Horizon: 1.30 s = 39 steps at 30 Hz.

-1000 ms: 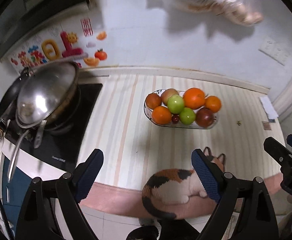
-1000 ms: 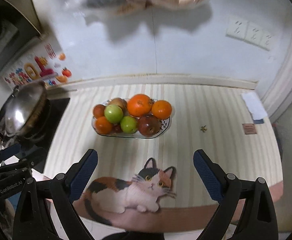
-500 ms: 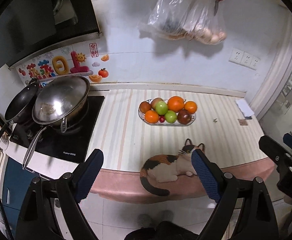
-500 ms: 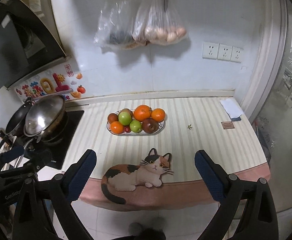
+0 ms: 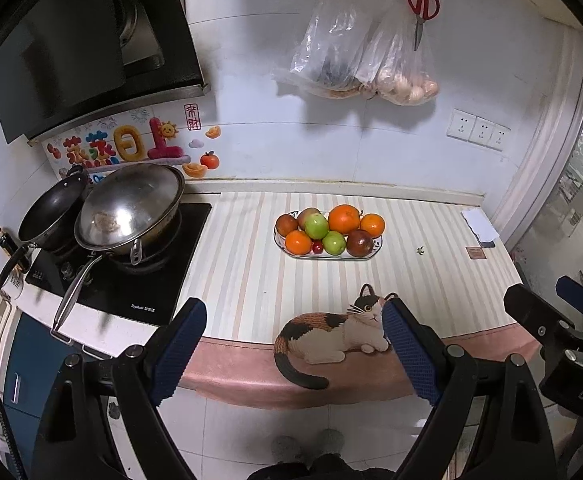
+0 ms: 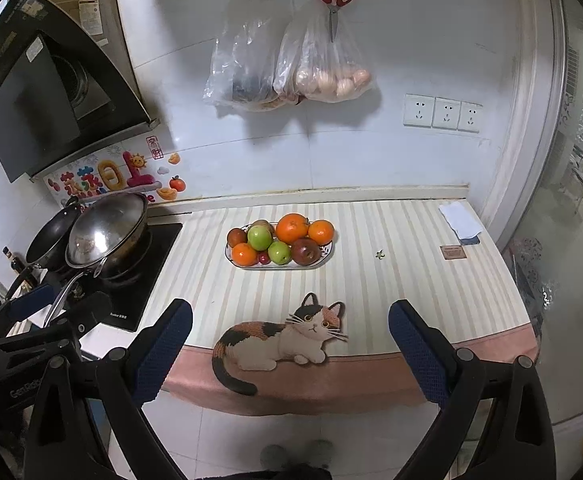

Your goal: Organize fruits

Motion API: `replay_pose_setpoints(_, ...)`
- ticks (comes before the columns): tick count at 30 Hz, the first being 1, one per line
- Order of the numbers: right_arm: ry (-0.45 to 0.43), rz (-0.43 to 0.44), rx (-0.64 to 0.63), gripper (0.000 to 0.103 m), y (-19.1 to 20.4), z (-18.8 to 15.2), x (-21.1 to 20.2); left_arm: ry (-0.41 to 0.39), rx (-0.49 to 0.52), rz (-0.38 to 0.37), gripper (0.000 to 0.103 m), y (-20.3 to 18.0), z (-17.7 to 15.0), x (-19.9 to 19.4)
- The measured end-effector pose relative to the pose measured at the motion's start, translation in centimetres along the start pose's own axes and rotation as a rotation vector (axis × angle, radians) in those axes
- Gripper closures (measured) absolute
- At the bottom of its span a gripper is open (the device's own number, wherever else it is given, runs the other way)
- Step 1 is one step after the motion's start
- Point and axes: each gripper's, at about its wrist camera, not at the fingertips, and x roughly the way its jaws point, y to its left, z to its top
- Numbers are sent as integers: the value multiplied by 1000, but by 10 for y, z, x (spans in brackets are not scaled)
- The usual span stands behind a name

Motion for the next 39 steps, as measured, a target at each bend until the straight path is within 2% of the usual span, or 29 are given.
replay_pose_setpoints(7,13,4,-4,2,-8,7,14,6,-15,15,13,-1,7,18)
replay_pose_setpoints(10,16,6,-9,2,-11,17,31,12,-13,24,2,-2,13,33)
replay_pose_setpoints(26,83,-6,-11,2,-15,51,138,77,-17,78,1,-7,43,112)
replay_pose_setpoints(31,108,-17,1,2,-18,52,161,99,-19,85,1,-6,45,126)
replay_pose_setpoints(39,122,-22,12,2,-21,52,173,115,-15,82,1,-5,46,134)
